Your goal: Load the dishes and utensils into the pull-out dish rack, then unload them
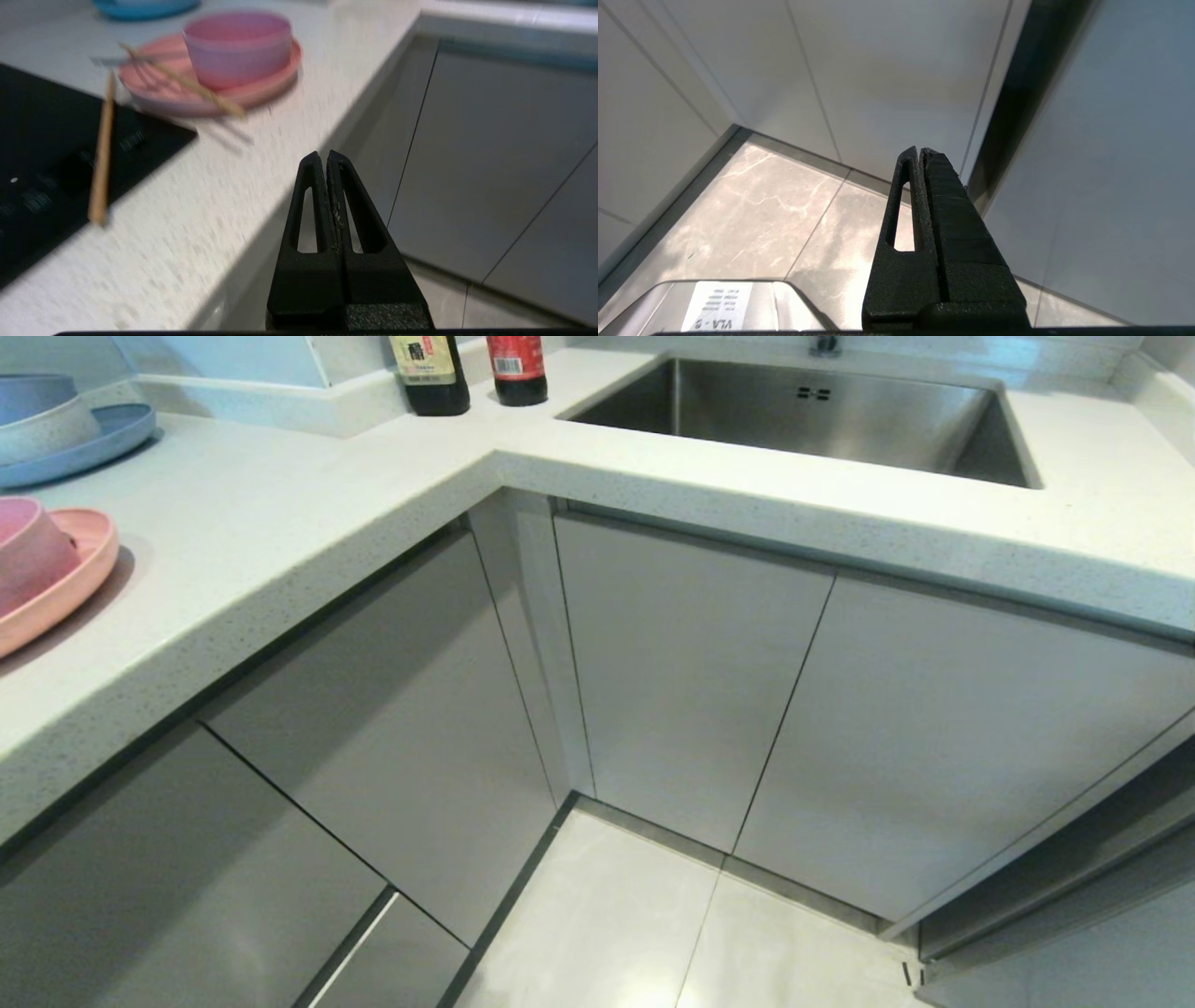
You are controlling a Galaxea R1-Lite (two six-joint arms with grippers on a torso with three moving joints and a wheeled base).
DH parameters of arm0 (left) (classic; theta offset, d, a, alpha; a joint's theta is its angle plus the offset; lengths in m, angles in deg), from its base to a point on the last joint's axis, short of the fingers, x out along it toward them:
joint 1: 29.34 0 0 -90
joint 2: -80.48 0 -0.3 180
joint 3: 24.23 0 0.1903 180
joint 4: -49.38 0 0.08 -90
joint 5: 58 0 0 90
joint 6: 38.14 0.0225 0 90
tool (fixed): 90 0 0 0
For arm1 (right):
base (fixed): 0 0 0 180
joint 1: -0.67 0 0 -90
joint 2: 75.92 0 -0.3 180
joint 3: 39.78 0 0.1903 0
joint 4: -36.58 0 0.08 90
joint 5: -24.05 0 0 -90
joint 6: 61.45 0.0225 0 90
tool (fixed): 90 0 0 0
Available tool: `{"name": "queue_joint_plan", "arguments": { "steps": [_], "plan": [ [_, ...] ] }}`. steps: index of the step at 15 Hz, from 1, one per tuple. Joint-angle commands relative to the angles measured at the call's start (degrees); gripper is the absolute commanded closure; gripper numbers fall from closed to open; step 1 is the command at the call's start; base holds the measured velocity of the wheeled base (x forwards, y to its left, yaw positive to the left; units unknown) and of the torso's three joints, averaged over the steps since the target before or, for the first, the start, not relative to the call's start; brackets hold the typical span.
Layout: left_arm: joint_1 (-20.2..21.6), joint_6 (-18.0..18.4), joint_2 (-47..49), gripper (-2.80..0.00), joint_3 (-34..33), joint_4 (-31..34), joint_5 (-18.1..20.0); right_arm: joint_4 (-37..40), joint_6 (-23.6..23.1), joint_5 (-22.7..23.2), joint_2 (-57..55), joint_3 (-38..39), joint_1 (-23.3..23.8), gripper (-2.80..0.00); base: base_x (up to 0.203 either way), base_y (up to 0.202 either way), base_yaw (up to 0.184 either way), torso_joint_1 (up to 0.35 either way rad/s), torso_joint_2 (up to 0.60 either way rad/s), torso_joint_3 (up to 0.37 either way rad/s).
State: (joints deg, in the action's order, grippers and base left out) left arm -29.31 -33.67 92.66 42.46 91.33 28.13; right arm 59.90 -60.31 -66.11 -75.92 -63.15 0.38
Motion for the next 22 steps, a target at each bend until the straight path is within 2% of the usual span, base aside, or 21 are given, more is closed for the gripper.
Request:
{"name": "queue_joint_plan", "arguments": {
  "steps": [1,4,6,7,8,9,10,11,12,16,22],
  "plan": [
    [-0.2,0.2,-6.1,0.00,-10.3,-2.9,-0.2,0.0,0.0,0.0,0.0,0.1,-0.1,0.00,0.000,0.000,0.000,0.000,0.00,0.000],
    [0.0,0.1,-9.7,0.00,-30.1,-17.0,-1.3,0.0,0.0,0.0,0.0,0.1,-0.1,0.00,0.000,0.000,0.000,0.000,0.00,0.000],
    [0.0,1.6,-11.2,0.00,-40.8,-22.8,-1.5,0.0,0.0,0.0,0.0,0.1,-0.1,0.00,0.000,0.000,0.000,0.000,0.00,0.000],
    [0.0,1.0,-11.6,0.00,-43.6,-24.3,-0.2,0.0,0.0,0.0,0.0,0.1,-0.1,0.00,0.000,0.000,0.000,0.000,0.00,0.000],
    [0.0,-2.7,-11.9,0.00,-44.3,-25.2,1.4,0.0,0.0,0.0,0.0,0.1,-0.1,0.00,0.000,0.000,0.000,0.000,0.00,0.000],
    [0.1,-5.7,-12.0,0.00,-44.5,-23.1,2.4,0.0,0.0,0.1,0.0,0.1,-0.1,0.00,0.000,0.000,0.000,0.000,0.00,0.000],
    [0.1,-5.6,-12.0,0.00,-43.8,-19.2,2.8,0.0,0.0,0.0,0.0,0.1,-0.1,0.00,0.000,0.000,0.000,0.000,0.00,0.000],
    [0.1,-3.7,-12.1,0.00,-43.5,-18.6,3.2,0.0,0.0,0.0,0.0,0.1,-0.1,0.00,0.000,0.000,0.000,0.000,0.00,0.000],
    [-0.1,-3.5,-12.1,0.00,-43.4,-18.5,4.5,0.0,0.0,0.0,0.0,0.1,-0.1,0.00,0.000,0.000,0.000,0.000,0.00,0.000],
    [-0.1,-7.5,-12.1,0.00,-43.6,-18.8,3.5,0.0,0.0,0.0,0.0,0.1,-0.1,0.00,0.000,0.000,0.000,0.000,0.00,0.000],
    [-0.1,-8.5,-12.1,0.00,-43.6,-18.8,3.1,0.0,0.0,0.0,0.0,0.1,-0.1,0.00,0.000,0.000,0.000,0.000,0.00,0.000]
  ]
}}
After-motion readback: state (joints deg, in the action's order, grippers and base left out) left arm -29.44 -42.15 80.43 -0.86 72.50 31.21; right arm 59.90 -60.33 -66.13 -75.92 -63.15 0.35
